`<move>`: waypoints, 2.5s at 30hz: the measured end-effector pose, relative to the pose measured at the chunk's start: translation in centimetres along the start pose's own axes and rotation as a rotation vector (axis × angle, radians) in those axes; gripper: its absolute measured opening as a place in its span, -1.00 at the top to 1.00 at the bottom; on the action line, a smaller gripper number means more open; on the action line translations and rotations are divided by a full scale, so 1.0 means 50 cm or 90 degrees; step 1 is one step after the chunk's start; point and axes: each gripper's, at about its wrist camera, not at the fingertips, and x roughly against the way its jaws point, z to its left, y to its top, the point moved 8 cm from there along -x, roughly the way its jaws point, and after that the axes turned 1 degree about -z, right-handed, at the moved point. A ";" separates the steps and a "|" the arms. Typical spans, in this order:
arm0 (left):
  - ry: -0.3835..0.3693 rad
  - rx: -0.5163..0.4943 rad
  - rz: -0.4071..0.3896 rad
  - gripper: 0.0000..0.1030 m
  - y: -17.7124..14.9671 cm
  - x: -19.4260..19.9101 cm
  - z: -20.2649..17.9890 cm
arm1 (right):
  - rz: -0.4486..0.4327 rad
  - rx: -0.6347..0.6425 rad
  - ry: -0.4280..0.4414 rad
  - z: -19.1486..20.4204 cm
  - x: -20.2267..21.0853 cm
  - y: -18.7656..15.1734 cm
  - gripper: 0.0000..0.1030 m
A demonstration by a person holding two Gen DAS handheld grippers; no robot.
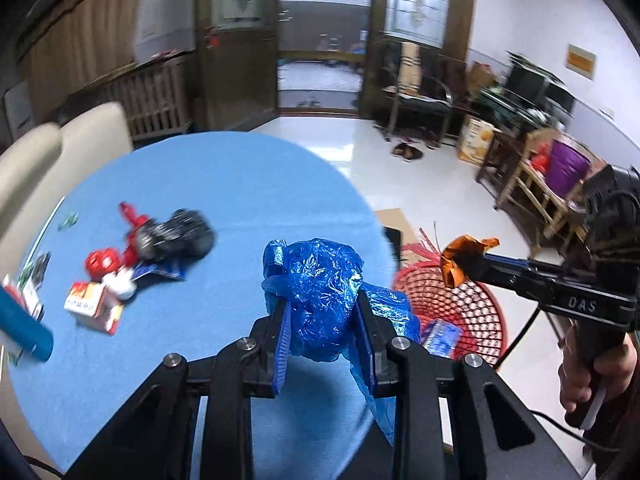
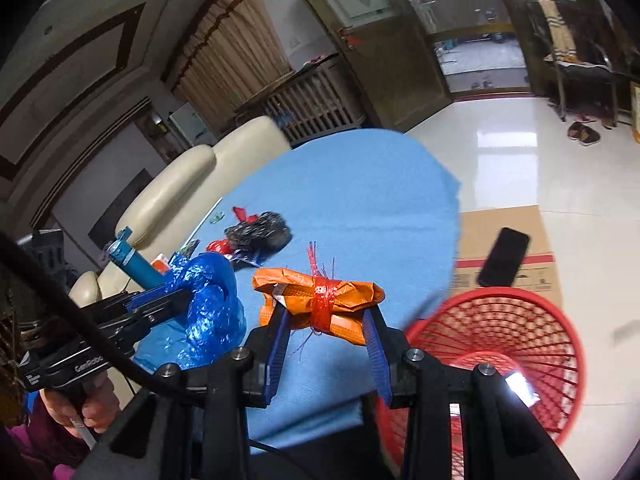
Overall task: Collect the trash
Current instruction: 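Carry both bags over the red wastebasket and open both tools to drop them, then grasp the black plastic bag with the right tool while the left tool approaches the medicine box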
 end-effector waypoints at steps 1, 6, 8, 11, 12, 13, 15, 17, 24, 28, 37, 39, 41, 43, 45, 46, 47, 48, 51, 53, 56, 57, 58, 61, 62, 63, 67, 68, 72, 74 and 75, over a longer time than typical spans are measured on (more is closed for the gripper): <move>-0.004 -0.006 0.000 0.40 0.003 -0.002 -0.010 | -0.004 -0.004 -0.005 -0.010 0.010 0.001 0.23; -0.036 -0.037 0.007 0.40 0.022 -0.016 -0.075 | -0.019 -0.023 -0.043 -0.069 0.055 0.005 0.23; -0.048 -0.054 0.009 0.40 0.028 -0.026 -0.098 | -0.018 -0.033 -0.059 -0.093 0.065 0.001 0.23; -0.070 -0.069 0.018 0.40 0.034 -0.044 -0.129 | -0.014 -0.044 -0.087 -0.131 0.076 -0.009 0.23; -0.078 -0.072 0.023 0.40 0.035 -0.052 -0.138 | -0.012 -0.054 -0.092 -0.147 0.080 -0.014 0.23; -0.085 -0.076 0.028 0.40 0.036 -0.060 -0.149 | -0.011 -0.062 -0.094 -0.157 0.083 -0.017 0.23; -0.097 -0.083 0.038 0.40 0.038 -0.074 -0.168 | -0.009 -0.078 -0.100 -0.180 0.089 -0.023 0.23; -0.113 -0.093 0.051 0.40 0.036 -0.090 -0.191 | -0.010 -0.093 -0.108 -0.203 0.095 -0.027 0.23; -0.156 -0.110 0.082 0.31 0.024 -0.136 -0.251 | -0.009 -0.143 -0.117 -0.268 0.112 -0.043 0.19; -0.162 -0.108 0.099 0.00 0.011 -0.174 -0.261 | 0.007 -0.185 -0.105 -0.295 0.099 -0.061 0.00; -0.135 -0.066 0.095 -0.18 -0.004 -0.166 -0.195 | 0.013 -0.220 -0.107 -0.306 0.081 -0.070 -0.26; -0.114 -0.061 0.090 -0.18 -0.010 -0.147 -0.167 | 0.005 -0.212 -0.101 -0.293 0.081 -0.061 -0.26; -0.086 -0.056 0.075 -0.19 -0.019 -0.118 -0.130 | -0.002 -0.202 -0.089 -0.273 0.078 -0.050 -0.26; -0.061 -0.040 0.062 -0.24 -0.029 -0.090 -0.089 | -0.007 -0.192 -0.080 -0.252 0.071 -0.040 -0.26; -0.026 -0.015 0.051 -0.26 -0.038 -0.064 -0.042 | -0.007 -0.184 -0.065 -0.226 0.058 -0.031 -0.26; -0.010 -0.005 0.047 -0.26 -0.042 -0.054 -0.021 | -0.006 -0.179 -0.059 -0.215 0.052 -0.029 -0.26; 0.013 0.006 0.043 -0.26 -0.045 -0.042 0.003 | -0.005 -0.172 -0.054 -0.200 0.046 -0.025 -0.26; 0.034 0.014 0.037 -0.26 -0.049 -0.030 0.025 | -0.003 -0.161 -0.046 -0.179 0.035 -0.021 -0.26; 0.098 0.038 0.016 -0.30 -0.063 0.011 0.095 | 0.007 -0.140 -0.022 -0.124 0.007 -0.013 -0.26; 0.124 0.054 0.007 -0.32 -0.076 0.029 0.130 | 0.016 -0.122 -0.005 -0.082 -0.015 -0.009 -0.26; 0.158 0.080 0.004 -0.32 -0.107 0.053 0.192 | 0.033 -0.091 0.020 -0.017 -0.052 -0.006 -0.26; 0.169 0.094 0.006 -0.32 -0.123 0.059 0.214 | 0.040 -0.080 0.029 0.008 -0.068 -0.005 -0.26; 0.176 0.104 0.008 -0.32 -0.134 0.062 0.229 | 0.046 -0.072 0.036 0.025 -0.078 -0.006 -0.26; 0.195 0.145 0.020 -0.32 -0.170 0.072 0.289 | 0.068 -0.042 0.052 0.078 -0.117 -0.010 -0.26; 0.201 0.159 0.022 -0.32 -0.178 0.075 0.306 | 0.075 -0.036 0.057 0.093 -0.128 -0.010 -0.26; 0.206 0.171 0.023 -0.32 -0.185 0.079 0.323 | 0.080 -0.029 0.063 0.109 -0.139 -0.009 -0.26; 0.225 0.213 0.021 -0.32 -0.202 0.093 0.396 | 0.098 -0.002 0.080 0.163 -0.184 -0.005 -0.26; 0.228 0.218 0.021 -0.32 -0.203 0.094 0.407 | 0.102 0.003 0.083 0.173 -0.194 -0.003 -0.26; 0.233 0.242 0.028 -0.32 -0.197 0.084 0.465 | 0.114 0.027 0.093 0.214 -0.246 0.013 -0.26; 0.225 0.259 0.033 -0.33 -0.186 0.071 0.491 | 0.121 0.033 0.094 0.227 -0.273 0.020 -0.26; 0.220 0.271 0.034 -0.32 -0.180 0.063 0.508 | 0.126 0.032 0.095 0.232 -0.288 0.025 -0.26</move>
